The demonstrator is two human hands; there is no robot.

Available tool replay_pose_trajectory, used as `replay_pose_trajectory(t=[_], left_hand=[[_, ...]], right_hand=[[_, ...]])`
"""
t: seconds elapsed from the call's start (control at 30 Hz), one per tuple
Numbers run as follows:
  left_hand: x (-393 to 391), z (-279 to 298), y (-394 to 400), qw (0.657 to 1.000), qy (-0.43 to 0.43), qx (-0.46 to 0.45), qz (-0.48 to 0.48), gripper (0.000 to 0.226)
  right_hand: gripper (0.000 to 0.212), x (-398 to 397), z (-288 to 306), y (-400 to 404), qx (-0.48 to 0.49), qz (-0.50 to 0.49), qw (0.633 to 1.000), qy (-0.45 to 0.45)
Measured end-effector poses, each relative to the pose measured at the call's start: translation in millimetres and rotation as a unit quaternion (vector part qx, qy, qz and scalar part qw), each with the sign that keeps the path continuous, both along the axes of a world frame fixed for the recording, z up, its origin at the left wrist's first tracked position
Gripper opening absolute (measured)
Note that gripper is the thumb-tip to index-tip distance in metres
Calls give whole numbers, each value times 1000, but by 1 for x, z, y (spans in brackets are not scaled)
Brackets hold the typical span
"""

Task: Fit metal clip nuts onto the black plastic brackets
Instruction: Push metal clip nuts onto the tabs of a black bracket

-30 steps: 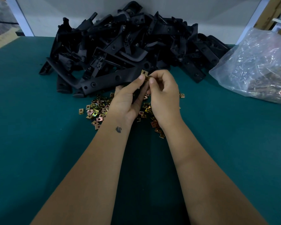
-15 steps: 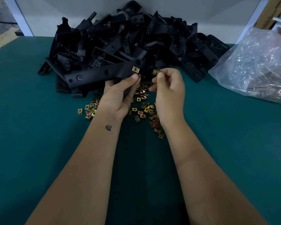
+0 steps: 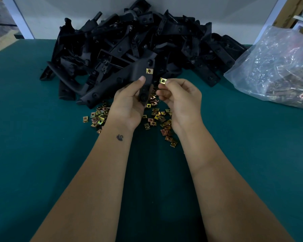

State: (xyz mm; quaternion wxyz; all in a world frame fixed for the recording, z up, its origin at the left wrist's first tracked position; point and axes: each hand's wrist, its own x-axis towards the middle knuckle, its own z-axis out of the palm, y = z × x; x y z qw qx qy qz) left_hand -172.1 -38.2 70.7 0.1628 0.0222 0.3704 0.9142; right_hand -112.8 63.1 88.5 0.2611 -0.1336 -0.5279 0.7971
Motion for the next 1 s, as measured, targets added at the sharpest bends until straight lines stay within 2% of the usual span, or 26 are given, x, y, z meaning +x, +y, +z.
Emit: replay_pose_trajectory(t=[0.27,0.6,0.77,1.0], left_hand=[[-2,-1,1,997,-23,73,-23,18],[4,-1,7,997,-41,57,-16,12],[9,0,7,995,-33,91,-35,41],[10,0,9,994,-42,87,-43,17]], right_hand=[[15,-1,-2,-1,7,26,1000,2],[20,-1,-6,-1,83,11,996,-9],[19,-4,-6,-2,75,17,997,-13],[16,-7,-9,-2,87,25,996,-18]])
